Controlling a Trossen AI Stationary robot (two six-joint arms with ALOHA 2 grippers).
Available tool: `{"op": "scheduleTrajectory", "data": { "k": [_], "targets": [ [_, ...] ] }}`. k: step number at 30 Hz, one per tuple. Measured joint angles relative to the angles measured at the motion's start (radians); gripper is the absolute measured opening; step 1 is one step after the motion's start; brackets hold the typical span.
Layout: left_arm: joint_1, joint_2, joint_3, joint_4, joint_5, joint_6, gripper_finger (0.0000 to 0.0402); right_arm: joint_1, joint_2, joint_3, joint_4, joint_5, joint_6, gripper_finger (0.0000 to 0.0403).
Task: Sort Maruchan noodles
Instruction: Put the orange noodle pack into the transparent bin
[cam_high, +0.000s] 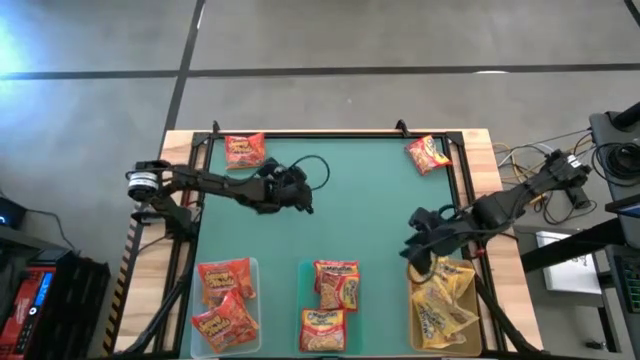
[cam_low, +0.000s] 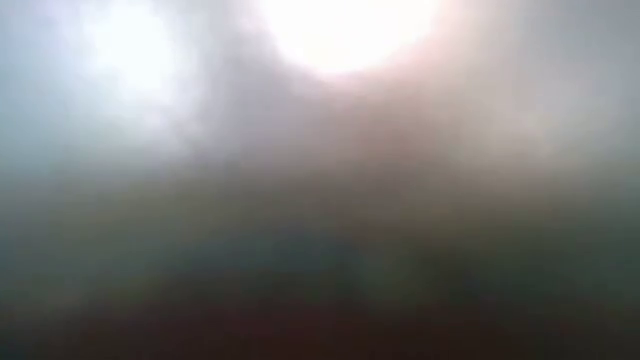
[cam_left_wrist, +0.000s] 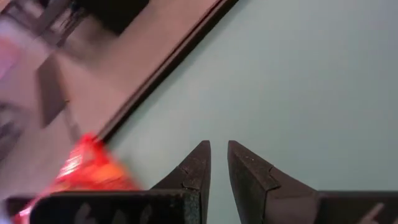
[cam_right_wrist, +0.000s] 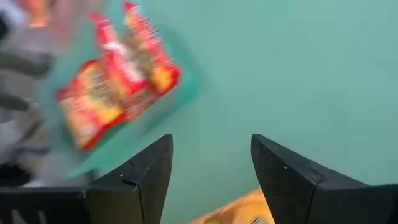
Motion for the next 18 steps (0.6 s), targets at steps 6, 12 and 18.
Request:
{"op": "scheduleTrajectory", "data": {
  "k": [6,12,18],
  "targets": [
    [0.18,-0.002,0.129,-0.417,0.084,-0.005,0.0039,-0.076,0.093,-0.001,-0.033,0.075,-0.146,0.0205],
    [0.441,-0.003,0.152,-0.537,0.284,0.007,0.0039,-0.212,0.145,-0.001,-0.035,0.114,-0.31,0.0205],
    [0.605,-0.002,0.138,-0.515,0.341,-0.028,0.0039,-0.313,0.175,-0.001,-0.004,0.113,-0.449,0.0205]
  ]
}}
